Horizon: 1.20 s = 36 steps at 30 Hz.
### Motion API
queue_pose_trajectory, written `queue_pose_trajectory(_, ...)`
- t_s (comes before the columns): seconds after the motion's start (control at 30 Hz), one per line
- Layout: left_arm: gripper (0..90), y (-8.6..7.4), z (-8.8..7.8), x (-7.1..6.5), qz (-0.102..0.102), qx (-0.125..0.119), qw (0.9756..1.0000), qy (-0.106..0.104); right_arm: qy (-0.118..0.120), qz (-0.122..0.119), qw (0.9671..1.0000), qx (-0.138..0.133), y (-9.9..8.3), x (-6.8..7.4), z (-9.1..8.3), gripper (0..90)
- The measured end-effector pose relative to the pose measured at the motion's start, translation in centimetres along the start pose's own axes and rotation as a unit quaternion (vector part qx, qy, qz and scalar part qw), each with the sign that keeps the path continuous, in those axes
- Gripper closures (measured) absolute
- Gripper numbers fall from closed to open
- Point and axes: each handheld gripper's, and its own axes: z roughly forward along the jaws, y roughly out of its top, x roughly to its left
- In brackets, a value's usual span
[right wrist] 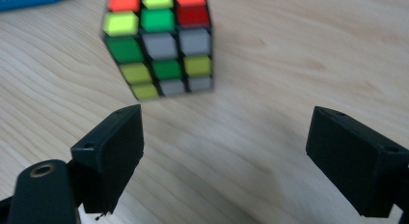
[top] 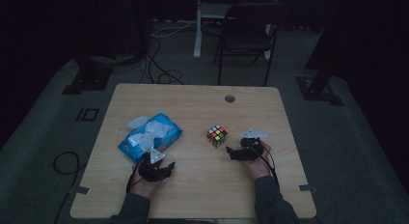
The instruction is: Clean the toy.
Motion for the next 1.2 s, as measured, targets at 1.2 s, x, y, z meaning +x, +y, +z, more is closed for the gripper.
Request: queue_pose_trajectory(1.2, 42.3, 0.0, 0.0, 0.0, 0.003, 0.0, 1.0, -0.003, 0.039, -0.065, 0.9969, 0.018, 5.2, 2.4, 5.1, 32.8)
